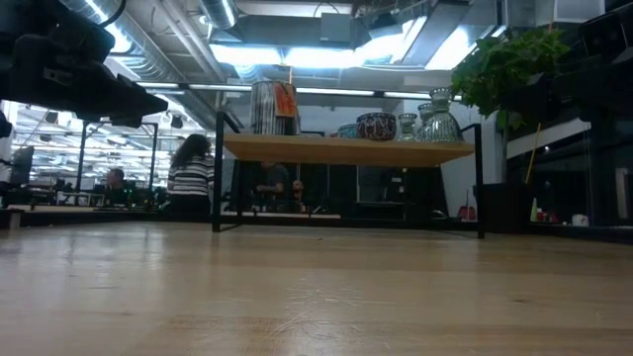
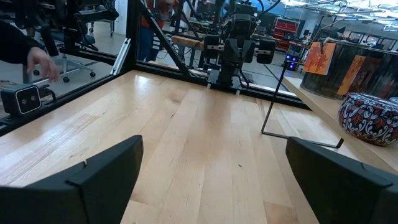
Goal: Pick & Place candle stick holders
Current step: Return to Home Position
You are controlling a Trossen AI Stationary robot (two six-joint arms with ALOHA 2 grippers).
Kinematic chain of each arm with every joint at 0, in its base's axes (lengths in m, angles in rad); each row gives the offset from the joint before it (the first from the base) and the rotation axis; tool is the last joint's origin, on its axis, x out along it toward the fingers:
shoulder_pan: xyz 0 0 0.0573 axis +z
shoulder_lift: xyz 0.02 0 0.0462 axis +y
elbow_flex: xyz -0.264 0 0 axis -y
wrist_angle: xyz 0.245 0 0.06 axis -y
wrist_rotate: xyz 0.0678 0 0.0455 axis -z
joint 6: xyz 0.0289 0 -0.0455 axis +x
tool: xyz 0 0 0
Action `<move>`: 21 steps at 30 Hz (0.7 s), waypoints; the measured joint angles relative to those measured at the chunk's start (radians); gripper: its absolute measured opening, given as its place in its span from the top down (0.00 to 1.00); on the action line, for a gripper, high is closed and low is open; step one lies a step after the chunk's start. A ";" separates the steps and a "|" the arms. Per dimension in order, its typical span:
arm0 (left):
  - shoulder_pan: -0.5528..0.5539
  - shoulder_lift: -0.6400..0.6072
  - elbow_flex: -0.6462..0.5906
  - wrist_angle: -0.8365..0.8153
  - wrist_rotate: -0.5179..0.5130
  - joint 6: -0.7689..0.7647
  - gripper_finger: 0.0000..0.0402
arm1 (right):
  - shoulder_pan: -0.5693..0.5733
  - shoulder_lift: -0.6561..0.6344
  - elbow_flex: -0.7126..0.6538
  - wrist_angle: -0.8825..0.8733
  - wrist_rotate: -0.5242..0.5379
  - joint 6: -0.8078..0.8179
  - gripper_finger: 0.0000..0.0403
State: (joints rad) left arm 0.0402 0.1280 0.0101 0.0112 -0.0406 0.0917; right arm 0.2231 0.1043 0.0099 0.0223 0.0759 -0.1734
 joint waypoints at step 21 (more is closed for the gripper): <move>0.000 0.000 0.000 0.000 0.000 0.000 0.93 | 0.000 0.000 0.000 0.000 0.000 0.000 0.01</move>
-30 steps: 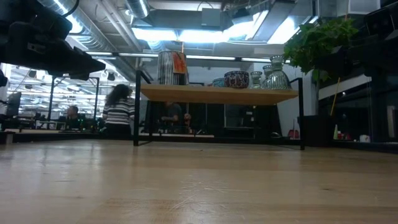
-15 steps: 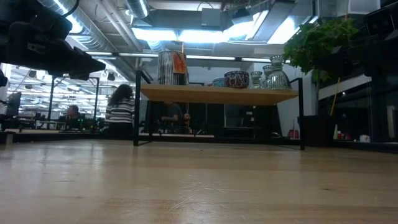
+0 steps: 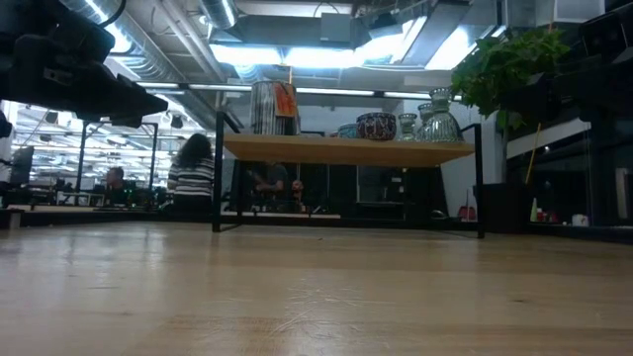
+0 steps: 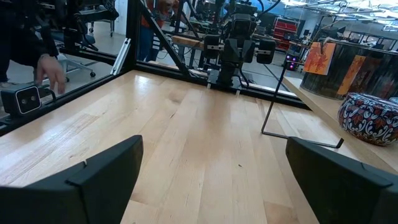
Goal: Pick & Place candle stick holders
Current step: Return to Home Position
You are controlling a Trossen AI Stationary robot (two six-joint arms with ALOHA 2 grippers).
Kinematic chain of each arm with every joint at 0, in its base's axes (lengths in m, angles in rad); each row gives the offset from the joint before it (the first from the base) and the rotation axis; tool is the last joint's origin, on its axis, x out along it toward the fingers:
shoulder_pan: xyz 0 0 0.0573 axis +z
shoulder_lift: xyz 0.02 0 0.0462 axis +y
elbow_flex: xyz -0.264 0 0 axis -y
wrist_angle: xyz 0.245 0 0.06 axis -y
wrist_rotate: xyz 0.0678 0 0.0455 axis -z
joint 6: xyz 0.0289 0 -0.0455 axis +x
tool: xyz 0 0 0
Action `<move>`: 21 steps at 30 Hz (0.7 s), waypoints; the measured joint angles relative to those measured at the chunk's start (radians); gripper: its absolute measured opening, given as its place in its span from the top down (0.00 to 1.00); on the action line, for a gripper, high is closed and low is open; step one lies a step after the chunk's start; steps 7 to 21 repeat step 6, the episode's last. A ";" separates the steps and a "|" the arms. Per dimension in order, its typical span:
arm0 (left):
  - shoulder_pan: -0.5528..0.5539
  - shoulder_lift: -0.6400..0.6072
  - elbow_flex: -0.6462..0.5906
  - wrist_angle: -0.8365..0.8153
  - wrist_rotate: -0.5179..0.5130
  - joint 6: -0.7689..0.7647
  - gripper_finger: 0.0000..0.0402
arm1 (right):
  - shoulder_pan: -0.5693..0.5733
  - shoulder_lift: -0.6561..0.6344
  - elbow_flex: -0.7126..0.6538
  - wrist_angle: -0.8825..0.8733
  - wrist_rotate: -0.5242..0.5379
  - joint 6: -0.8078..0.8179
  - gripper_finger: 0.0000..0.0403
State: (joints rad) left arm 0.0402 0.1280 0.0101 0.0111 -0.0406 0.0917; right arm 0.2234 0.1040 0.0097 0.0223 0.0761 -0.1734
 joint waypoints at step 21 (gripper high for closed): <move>0.000 0.000 0.000 0.000 0.000 0.000 0.92 | 0.000 0.000 0.000 0.000 0.000 0.000 0.01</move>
